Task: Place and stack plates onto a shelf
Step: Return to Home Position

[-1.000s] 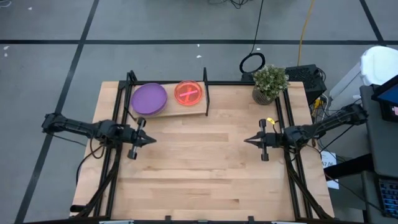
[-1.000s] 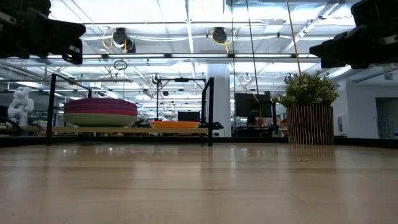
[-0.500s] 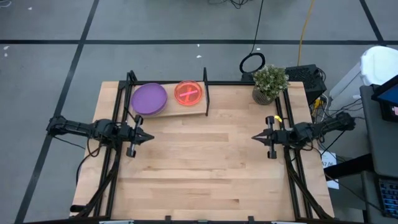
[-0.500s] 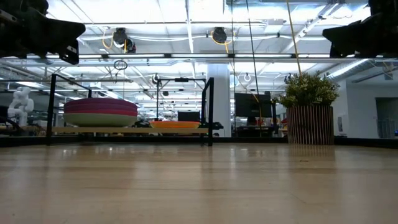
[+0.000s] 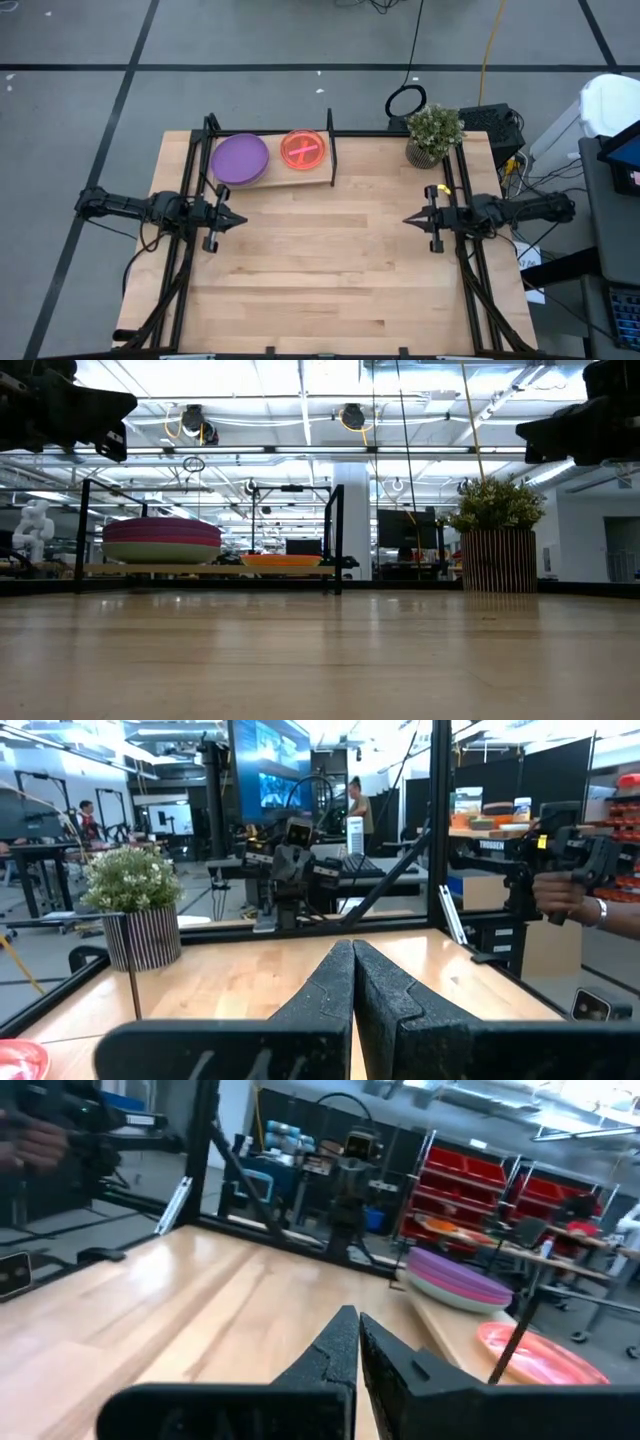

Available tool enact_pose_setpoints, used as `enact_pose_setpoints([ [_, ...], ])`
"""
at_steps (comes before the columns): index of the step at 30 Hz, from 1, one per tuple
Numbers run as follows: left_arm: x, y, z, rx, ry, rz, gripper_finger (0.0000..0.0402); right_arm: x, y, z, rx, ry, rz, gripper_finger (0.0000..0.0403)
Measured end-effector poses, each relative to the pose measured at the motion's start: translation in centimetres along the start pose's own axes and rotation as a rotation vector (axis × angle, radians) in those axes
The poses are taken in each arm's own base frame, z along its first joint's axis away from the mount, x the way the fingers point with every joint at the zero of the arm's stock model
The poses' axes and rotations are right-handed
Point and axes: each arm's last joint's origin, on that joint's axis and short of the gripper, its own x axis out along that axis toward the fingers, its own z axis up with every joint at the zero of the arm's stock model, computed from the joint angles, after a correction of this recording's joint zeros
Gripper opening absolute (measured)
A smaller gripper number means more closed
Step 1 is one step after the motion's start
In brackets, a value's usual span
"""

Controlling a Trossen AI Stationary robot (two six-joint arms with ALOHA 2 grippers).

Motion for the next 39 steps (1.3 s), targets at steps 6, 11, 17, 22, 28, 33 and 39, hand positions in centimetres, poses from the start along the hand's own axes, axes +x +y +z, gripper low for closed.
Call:
enact_pose_setpoints([
  [6, 0.0, 0.0, 0.0, -0.02, -0.001, 0.0, 0.0003, 0.0, -0.6, -0.3, 0.002, 0.026, -0.045, 0.0],
  [11, 0.0, 0.0, -0.2, -0.05, 0.02, 0.0, 0.0003, 0.0, -0.7, -0.4, -0.006, 0.034, -0.06, 0.0],
  [17, 0.0, 0.0, -0.2, -0.041, 0.021, 0.0, 0.0003, 0.0, -1.0, -0.5, -0.045, 0.047, -0.085, 0.0],
  [22, 0.0, 0.0, -0.2, -0.033, 0.024, 0.0, 0.0003, 0.0, -1.1, -0.6, -0.025, 0.053, -0.08, 0.0],
  [28, 0.0, 0.0, -0.3, -0.011, 0.035, -0.001, 0.0003, 0.0, -1.0, -0.6, 0.0, 0.052, -0.059, 0.0],
  [33, 0.0, 0.0, -0.7, 0.006, 0.067, 0.002, 0.0003, 0.0, -1.1, -0.5, 0.0, 0.041, -0.062, 0.0],
  [39, -0.1, 0.0, -0.8, 0.009, 0.086, 0.003, 0.0003, 0.0, -1.1, -0.5, 0.0, 0.04, -0.063, 0.0],
])
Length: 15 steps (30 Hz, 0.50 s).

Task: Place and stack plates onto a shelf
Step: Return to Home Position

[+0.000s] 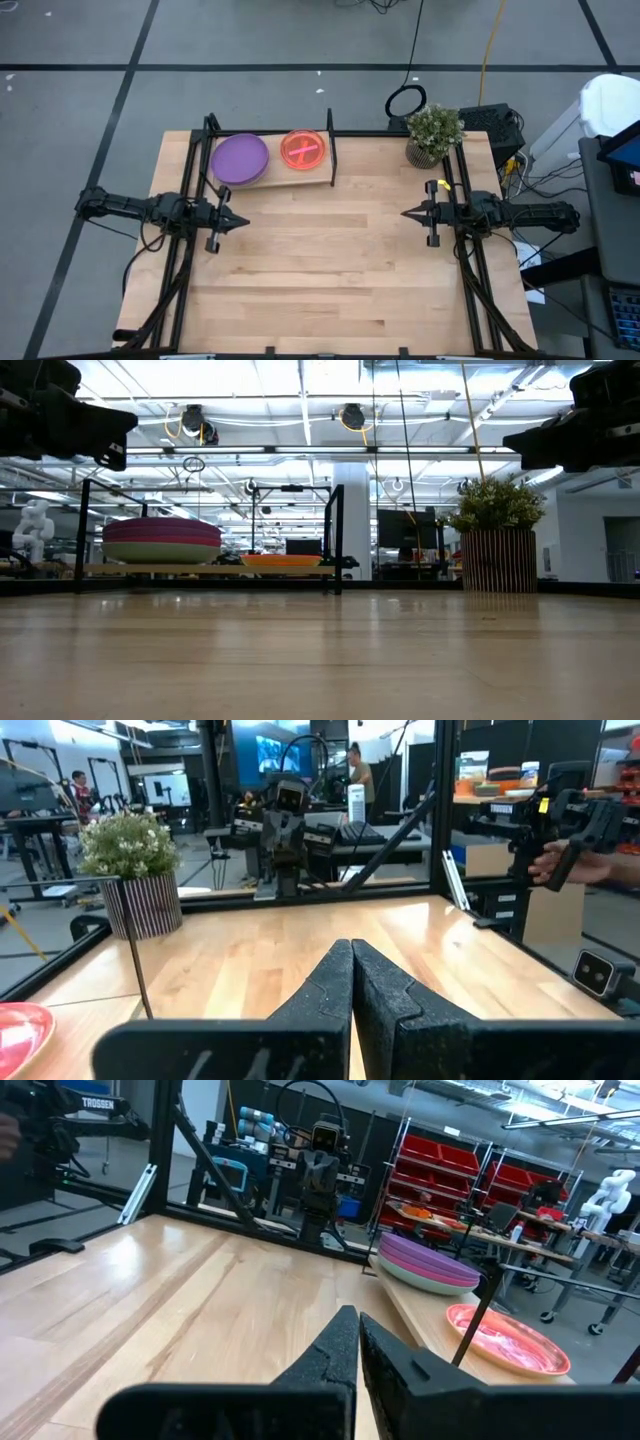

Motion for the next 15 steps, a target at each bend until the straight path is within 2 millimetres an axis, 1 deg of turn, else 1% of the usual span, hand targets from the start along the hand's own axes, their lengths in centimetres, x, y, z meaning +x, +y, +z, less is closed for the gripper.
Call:
enact_pose_setpoints([
  [5, -0.01, 0.0, -0.38, 0.011, 0.04, 0.0, 0.0003, 0.0, 0.0, 0.01, 0.0, -0.001, -0.001, 0.0],
  [12, -0.01, 0.45, -0.32, 0.049, 0.034, 0.042, 0.0003, 0.0, -0.01, 0.03, 0.0, -0.002, -0.002, 0.0],
  [15, -0.01, 0.65, -0.33, 0.045, 0.033, 0.033, 0.0003, 0.0, -0.01, 0.03, 0.0, -0.002, -0.002, 0.0],
])
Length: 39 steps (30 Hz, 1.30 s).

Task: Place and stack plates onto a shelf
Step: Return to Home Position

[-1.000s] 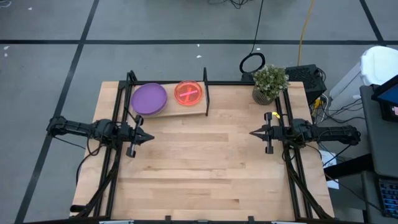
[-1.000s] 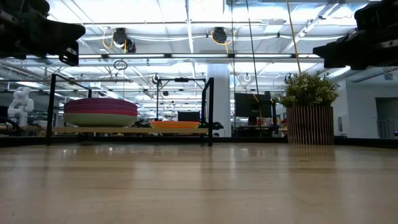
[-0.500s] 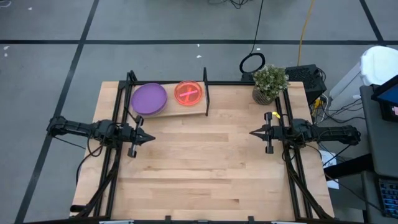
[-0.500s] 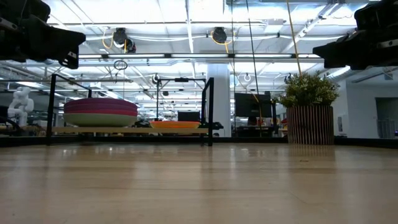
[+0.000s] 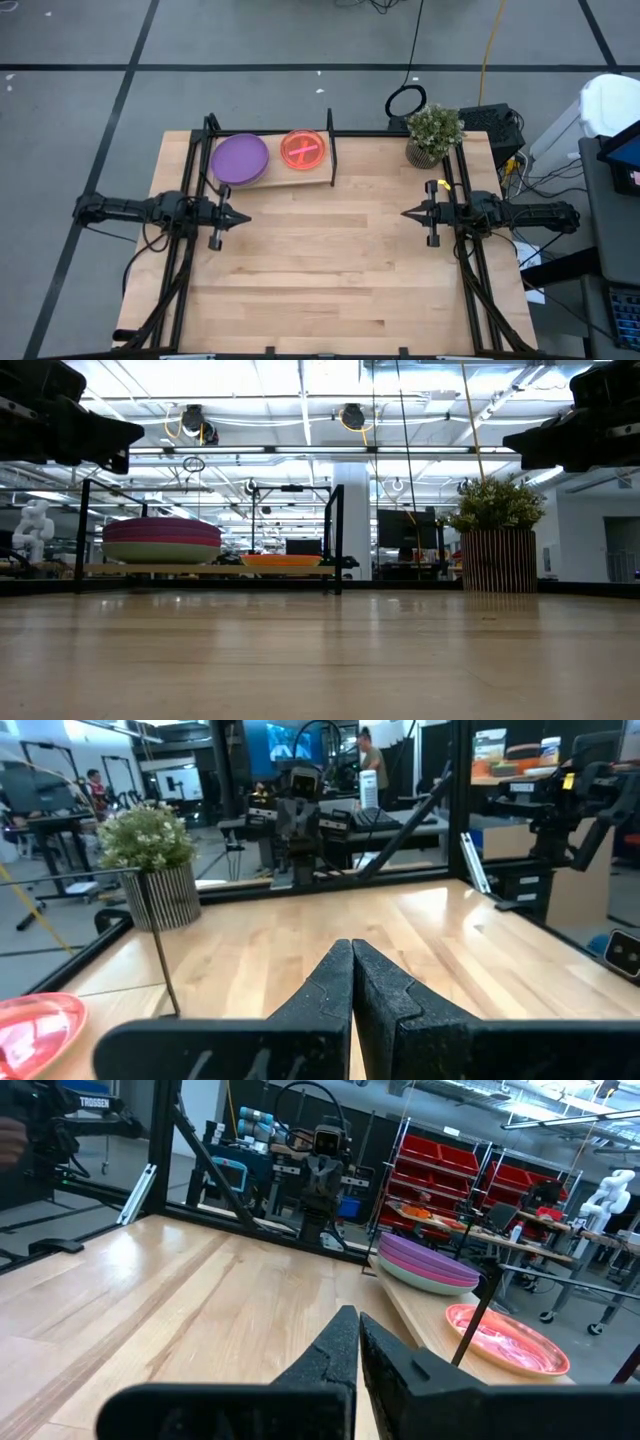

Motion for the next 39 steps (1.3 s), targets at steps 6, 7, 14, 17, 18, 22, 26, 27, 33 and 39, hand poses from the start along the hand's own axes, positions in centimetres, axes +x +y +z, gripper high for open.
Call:
enact_pose_setpoints([
  [6, -0.02, 0.5, -0.26, -0.04, 0.026, 0.036, 0.0003, 0.0, 0.0, 0.0, 0.0, 0.0, 0.0, 0.0],
  [7, -0.03, 0.54, -0.29, -0.052, 0.027, 0.036, 0.0003, 0.0, 0.0, 0.0, 0.0, 0.0, 0.0, 0.0],
  [14, -0.02, 0.53, -0.92, -0.09, 0.094, 0.033, 0.0003, 0.0, 0.0, 0.01, 0.0, -0.001, -0.001, 0.0],
  [17, -0.01, 0.55, -0.94, -0.087, 0.095, 0.039, 0.0003, 0.0, 0.0, 0.01, 0.0, -0.001, -0.001, 0.0],
  [18, -0.01, 0.57, -0.94, -0.086, 0.096, 0.046, 0.0003, 0.0, 0.0, 0.01, 0.0, -0.001, -0.001, 0.0],
  [22, -0.01, 0.63, -0.9, -0.084, 0.094, 0.064, 0.0003, 0.0, -0.01, 0.02, 0.0, -0.001, -0.001, 0.0],
  [26, -0.01, 0.63, -0.9, -0.084, 0.094, 0.066, 0.0003, 0.0, -0.01, 0.02, 0.0, -0.001, -0.001, 0.0],
  [27, -0.01, 0.63, -0.9, -0.084, 0.094, 0.066, 0.0003, 0.0, -0.01, 0.02, 0.0, -0.001, -0.001, 0.0],
  [33, -0.01, 0.63, -0.9, -0.083, 0.093, 0.066, 0.0003, 0.0, -0.01, 0.02, 0.0, -0.001, -0.001, 0.0],
  [39, -0.01, 0.63, -0.9, -0.083, 0.093, 0.066, 0.0003, 0.0, -0.01, 0.02, 0.0, -0.001, -0.001, 0.0],
])
